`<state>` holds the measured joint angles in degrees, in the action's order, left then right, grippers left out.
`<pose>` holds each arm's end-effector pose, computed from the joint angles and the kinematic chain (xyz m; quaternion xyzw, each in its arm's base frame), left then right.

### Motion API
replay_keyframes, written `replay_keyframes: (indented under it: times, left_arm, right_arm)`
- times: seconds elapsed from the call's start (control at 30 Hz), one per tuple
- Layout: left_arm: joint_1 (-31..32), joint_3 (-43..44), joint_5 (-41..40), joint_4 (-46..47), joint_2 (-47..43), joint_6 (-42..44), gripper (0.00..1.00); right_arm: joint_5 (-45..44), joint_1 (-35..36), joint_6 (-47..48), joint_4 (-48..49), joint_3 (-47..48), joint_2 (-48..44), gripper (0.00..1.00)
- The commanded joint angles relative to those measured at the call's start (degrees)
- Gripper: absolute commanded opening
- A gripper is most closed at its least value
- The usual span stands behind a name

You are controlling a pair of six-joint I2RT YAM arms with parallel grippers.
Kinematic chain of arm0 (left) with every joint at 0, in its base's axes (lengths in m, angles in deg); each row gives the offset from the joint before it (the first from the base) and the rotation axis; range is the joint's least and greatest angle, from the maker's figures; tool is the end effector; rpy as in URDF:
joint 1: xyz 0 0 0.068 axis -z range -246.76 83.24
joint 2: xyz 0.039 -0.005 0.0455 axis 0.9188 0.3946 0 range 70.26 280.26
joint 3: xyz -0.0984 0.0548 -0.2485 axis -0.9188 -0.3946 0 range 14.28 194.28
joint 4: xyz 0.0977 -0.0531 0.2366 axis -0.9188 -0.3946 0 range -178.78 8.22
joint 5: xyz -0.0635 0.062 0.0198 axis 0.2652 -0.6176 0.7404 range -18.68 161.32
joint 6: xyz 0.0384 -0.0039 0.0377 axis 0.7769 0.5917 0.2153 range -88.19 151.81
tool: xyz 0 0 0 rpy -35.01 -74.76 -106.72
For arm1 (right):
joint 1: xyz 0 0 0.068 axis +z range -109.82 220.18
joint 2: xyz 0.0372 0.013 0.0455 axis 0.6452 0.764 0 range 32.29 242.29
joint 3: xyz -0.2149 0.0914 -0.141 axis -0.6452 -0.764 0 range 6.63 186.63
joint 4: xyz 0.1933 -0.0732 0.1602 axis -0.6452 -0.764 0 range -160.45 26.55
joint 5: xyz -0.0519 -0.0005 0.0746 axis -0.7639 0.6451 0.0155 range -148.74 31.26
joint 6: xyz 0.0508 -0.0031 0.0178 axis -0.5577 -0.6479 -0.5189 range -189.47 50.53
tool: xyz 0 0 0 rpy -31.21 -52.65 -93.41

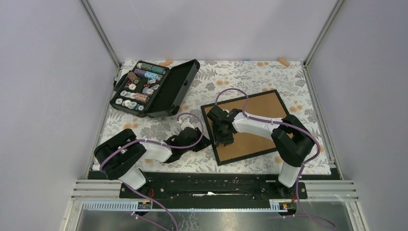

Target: Put the photo into the frame

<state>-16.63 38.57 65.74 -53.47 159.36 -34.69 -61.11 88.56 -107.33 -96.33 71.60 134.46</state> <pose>0.1709 -0.1992 0.1162 -0.1487 0.8797 -0.3598 0.2732 0.2298 0.2565 0.1682 -0.0866 0.9809 0.1033 0.1401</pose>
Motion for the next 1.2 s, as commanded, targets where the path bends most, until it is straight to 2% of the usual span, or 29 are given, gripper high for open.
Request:
replay_keyframes:
  times: [0.0,0.53,0.87,1.03,1.17]
  left_arm:
    - [0.21,-2.23,-2.74,-17.48,4.16,2.43,0.26]
    - [0.22,-2.14,-4.16,-19.7,4.39,2.25,0.21]
    - [0.15,-2.53,-4.58,-20.37,3.76,2.38,0.2]
    - [0.15,-2.76,-4.66,-20.49,3.56,2.43,0.19]
    - [0.21,-3.1,-4.81,-20.42,3.37,2.43,0.19]
  right_arm:
    - [-1.45,0.84,-1.45,0.15,1.51,2.53,0.49]
    - [-7.59,1.95,-1.93,-5.6,4.03,9.22,0.48]
    - [-9.83,1.66,-1.86,-11.29,8.78,17.1,0.48]
    - [-4.66,0.17,3.54,-14.44,11.1,23.01,0.48]
    - [-6.19,-1.21,6.48,-15.59,10.79,25.49,0.47]
